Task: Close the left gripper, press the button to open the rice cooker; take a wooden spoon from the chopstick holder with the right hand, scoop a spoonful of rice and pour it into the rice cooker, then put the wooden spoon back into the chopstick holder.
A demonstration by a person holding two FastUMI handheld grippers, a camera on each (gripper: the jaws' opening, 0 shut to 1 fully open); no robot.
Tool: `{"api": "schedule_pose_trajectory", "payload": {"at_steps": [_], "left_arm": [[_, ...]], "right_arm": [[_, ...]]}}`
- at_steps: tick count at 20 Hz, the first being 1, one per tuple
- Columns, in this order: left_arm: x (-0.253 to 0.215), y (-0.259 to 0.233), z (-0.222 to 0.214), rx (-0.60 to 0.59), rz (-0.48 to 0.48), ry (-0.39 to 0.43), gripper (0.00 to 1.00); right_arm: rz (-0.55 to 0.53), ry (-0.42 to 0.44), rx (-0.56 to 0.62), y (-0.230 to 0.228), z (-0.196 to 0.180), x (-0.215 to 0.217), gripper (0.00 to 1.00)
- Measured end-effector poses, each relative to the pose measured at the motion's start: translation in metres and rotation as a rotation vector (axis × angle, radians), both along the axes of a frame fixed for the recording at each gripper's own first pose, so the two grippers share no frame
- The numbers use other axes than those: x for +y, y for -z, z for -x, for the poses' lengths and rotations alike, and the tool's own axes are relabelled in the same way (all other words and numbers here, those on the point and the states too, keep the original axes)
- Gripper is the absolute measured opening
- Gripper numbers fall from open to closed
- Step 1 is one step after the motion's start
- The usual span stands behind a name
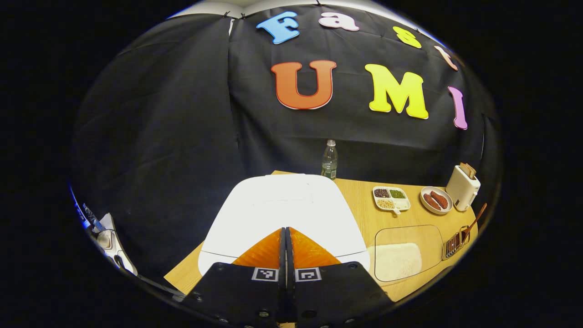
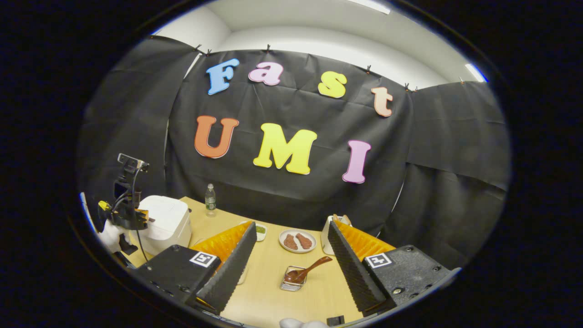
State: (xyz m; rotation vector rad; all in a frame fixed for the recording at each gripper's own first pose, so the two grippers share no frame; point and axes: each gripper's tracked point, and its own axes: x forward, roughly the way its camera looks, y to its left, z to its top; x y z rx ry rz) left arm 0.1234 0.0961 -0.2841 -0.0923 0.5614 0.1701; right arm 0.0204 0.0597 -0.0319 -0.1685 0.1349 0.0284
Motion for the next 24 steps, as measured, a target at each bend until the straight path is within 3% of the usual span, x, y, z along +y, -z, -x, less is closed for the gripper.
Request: {"api": "schedule_pose_trajectory", "payload": {"at_steps": [16,19,22,24], "left_arm": [[0.002,0.027,0.003,0.115,0.05,-0.013,0.01],[0.006,0.011,-0.004,0.021,-0.05,0.005,0.0],[0.031,-0.073,-0.015,-0.263,-0.198,-0.052,0.0],[0.025,-0.125,-0.01,-0.408,-0.2,-0.066,0.0]], "right_arm": [[-0.008,-0.012,0.037,0.013,-0.009,0.004,1.0],[-0.006,-0.004,0.014,0.01,-0.009,-0.002,1.0],[-0.032,0.004,-0.064,-0.006,-0.007,-0.01,1.0],[-0.048,0.007,-0.116,-0.016,-0.005,-0.014,1.0]]}}
